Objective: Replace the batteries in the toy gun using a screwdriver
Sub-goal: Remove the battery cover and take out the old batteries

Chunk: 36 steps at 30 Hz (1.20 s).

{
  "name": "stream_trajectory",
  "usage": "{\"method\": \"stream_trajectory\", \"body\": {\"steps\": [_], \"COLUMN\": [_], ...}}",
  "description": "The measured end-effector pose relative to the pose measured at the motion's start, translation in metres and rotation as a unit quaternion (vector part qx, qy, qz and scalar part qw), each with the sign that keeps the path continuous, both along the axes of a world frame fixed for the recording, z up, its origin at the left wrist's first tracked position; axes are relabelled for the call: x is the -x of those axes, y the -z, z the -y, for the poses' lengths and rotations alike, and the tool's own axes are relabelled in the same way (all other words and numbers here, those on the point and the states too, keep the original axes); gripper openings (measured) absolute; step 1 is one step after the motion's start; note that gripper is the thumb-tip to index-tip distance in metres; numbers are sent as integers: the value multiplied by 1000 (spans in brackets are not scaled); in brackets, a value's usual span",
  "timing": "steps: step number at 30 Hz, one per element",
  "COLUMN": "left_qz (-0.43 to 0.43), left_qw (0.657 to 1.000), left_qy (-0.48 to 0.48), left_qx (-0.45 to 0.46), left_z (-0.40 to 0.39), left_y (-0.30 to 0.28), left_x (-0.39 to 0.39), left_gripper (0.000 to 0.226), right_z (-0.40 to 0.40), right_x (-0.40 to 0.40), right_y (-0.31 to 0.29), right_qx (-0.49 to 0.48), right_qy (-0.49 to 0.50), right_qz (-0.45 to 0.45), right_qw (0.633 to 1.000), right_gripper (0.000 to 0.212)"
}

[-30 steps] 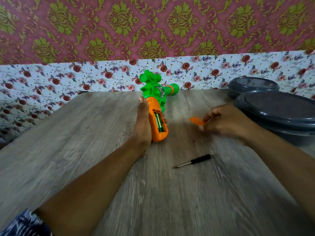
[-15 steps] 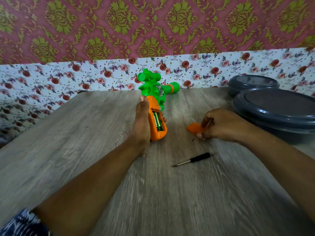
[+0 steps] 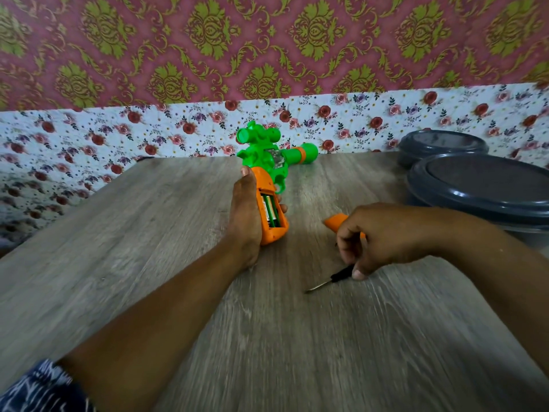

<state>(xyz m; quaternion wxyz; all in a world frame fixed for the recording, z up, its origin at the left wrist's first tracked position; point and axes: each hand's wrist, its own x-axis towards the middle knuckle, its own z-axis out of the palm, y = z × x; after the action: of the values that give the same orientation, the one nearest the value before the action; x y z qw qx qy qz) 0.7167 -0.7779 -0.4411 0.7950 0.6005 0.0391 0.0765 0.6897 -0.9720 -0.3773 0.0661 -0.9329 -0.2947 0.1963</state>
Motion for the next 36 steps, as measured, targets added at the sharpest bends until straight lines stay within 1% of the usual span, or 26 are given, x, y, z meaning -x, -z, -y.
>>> {"method": "stream_trajectory", "body": {"steps": [5,6,8,10,12,15,17,18,19,21,24,28,32,36], "left_qz": [-3,-3,-5,-9,-10,-16,-19,-18,-16,-12,-9,3,6,4], "left_qw": [1000,1000,1000,1000,1000,1000,1000,1000,1000,1000,1000,1000,1000,1000], "left_qy": [-1,-2,-3,-1,0,-6,-3,0,3,2,-1,-5,-2,-3], "left_qx": [6,7,11,14,15,17,21,25,27,27,29,26,24,24], "left_z": [0,-1,-2,-2,0,0,1,1,2,3,2,1,1,0], "left_y": [0,1,1,1,1,-1,-2,-3,-3,-3,-2,1,3,4], "left_x": [0,-1,-2,-3,-2,-4,-4,-3,-2,0,-4,-7,-8,-9], "left_gripper": [70,71,72,72,72,70,69,66,63,61,68,72,72,74], "right_z": [1,2,2,0,-4,-15,-23,-27,-32,-43,-57,-65,-64,-60], "right_x": [0,0,-1,-3,-3,-4,-8,-10,-13,-18,-22,-24,-23,-25], "right_y": [0,-1,-4,-4,-1,1,0,-1,-3,-2,5,17,24,31], "right_qx": [-38,-59,-125,-216,-326,-466,-534,-553,-558,-541,-510,-501,-494,-463], "right_qy": [-2,2,15,41,66,97,111,111,109,102,70,14,-17,-44], "right_qz": [6,20,85,164,203,185,146,137,141,170,213,294,351,399], "right_qw": [999,998,988,962,921,860,826,814,810,817,830,814,796,790], "right_gripper": [11,9,7,9,12,9,13,16,18,16,10,12,12,11]}}
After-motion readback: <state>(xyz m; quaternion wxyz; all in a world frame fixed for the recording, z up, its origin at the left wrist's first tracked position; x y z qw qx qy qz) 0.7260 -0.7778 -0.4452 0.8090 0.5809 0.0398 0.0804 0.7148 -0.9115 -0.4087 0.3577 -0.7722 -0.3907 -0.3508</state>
